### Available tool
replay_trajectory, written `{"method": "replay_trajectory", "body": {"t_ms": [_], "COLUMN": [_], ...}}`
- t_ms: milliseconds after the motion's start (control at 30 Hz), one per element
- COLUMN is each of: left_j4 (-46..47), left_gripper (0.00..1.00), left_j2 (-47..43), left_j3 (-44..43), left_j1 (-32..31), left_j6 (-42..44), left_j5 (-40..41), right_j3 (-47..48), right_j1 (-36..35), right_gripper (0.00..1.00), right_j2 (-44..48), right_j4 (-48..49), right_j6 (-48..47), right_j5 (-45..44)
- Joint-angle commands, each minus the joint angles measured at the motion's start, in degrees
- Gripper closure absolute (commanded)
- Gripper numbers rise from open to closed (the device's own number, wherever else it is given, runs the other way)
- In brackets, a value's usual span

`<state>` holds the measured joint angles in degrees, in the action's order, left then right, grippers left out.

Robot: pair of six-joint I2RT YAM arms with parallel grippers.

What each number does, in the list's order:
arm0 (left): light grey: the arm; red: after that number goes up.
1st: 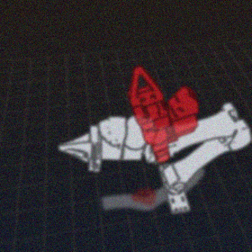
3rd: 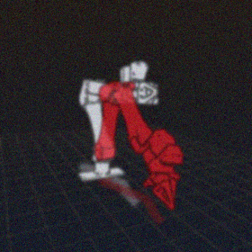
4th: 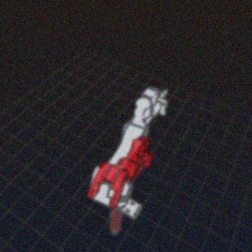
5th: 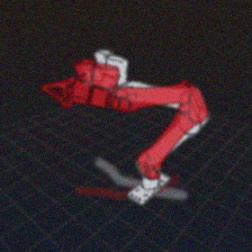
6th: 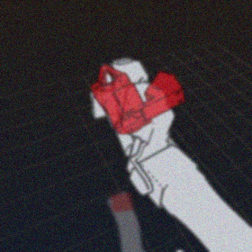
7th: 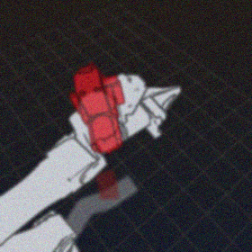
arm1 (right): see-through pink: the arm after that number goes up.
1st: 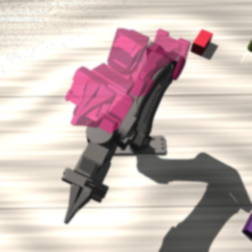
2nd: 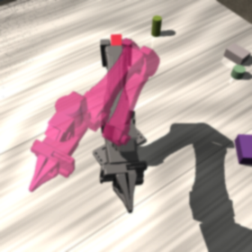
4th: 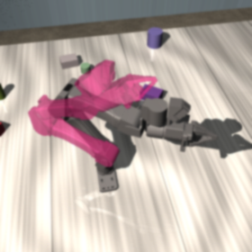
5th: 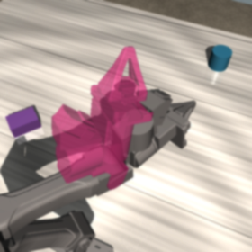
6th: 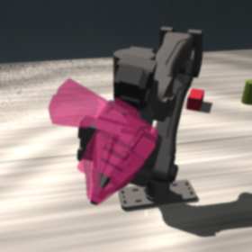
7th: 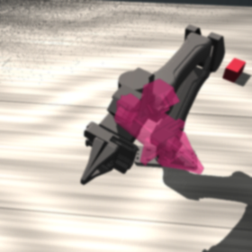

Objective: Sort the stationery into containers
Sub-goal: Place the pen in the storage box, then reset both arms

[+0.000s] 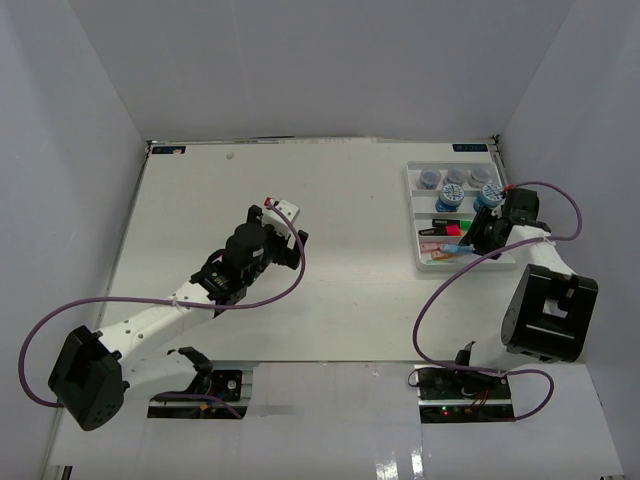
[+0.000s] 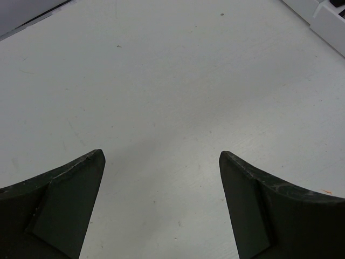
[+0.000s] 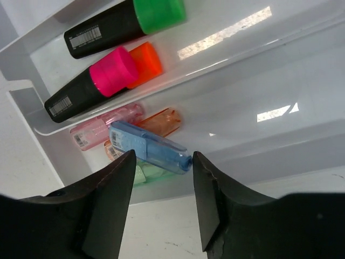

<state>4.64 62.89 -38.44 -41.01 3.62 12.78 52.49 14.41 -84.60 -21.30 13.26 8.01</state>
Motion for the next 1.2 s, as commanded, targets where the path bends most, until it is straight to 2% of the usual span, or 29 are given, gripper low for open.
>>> {"method": "replay_trajectory", "body": {"t_ms": [0, 67, 233, 267, 333, 367, 500, 667, 767, 900, 1033, 1067, 1167], "left_j4": [-0.16, -0.42, -1.13, -1.22, -1.65, -1.83, -4.02, -16.67, -23.26, -29.76, -35.31, -36.54, -37.43], "left_gripper": [0.02, 0.02, 0.02, 0.02, 0.02, 0.02, 0.02, 0.02, 0.02, 0.02, 0.02, 0.02, 0.02], "left_j2": [-1.81, -1.81, -1.81, -1.90, -2.25, -2.42, -3.30, -6.11, -12.06, -19.36, -24.83, -27.19, -30.89], "left_j3": [-2.08, -2.26, -2.96, -2.87, -3.40, -3.49, -5.50, -14.36, -18.59, -21.50, -23.53, -23.18, -21.60], "left_j1": [-0.12, -0.12, -0.12, -0.12, -0.12, -0.12, -0.03, -0.03, -0.03, -0.03, 0.06, -0.03, 0.06], "left_j6": [-0.01, -0.36, -1.86, -1.86, -2.30, -2.82, -6.33, -14.33, -20.64, -23.56, -23.39, -22.87, -21.11], "left_j5": [0.76, 0.58, 0.85, 0.93, 1.37, 2.07, 6.46, 12.00, 15.16, 16.75, 18.07, 18.94, 19.65], "right_j3": [3.67, 4.11, 6.48, 6.66, 7.80, 8.24, 11.40, 17.99, 19.31, 18.62, 16.60, 15.29, 12.56], "right_j1": [0.61, 0.61, 0.61, 0.61, 0.61, 0.61, 0.70, 0.09, -3.06, -9.21, -17.11, -18.01, -21.26], "right_gripper": [0.46, 0.38, 0.05, 0.03, 0.05, 0.10, 0.10, 0.10, 0.10, 0.10, 0.10, 0.10, 0.10], "right_j2": [1.97, 3.82, 13.57, 17.15, 20.77, 24.53, 33.60, 43.35, 48.28, 53.82, 60.23, 61.47, 67.09], "right_j4": [-2.42, -2.78, -4.36, -4.45, -5.07, -5.24, -5.51, -8.49, -8.67, -9.11, -11.57, -11.92, -11.31], "right_j6": [0.63, 1.24, 2.12, 2.56, 2.56, 2.65, 0.37, -4.90, -4.73, -4.91, -8.15, -8.59, -11.39], "right_j5": [-3.53, -3.18, -4.66, -5.19, -5.55, -5.64, -3.01, -1.50, -3.18, -5.10, -7.74, -11.40, -14.33]}}
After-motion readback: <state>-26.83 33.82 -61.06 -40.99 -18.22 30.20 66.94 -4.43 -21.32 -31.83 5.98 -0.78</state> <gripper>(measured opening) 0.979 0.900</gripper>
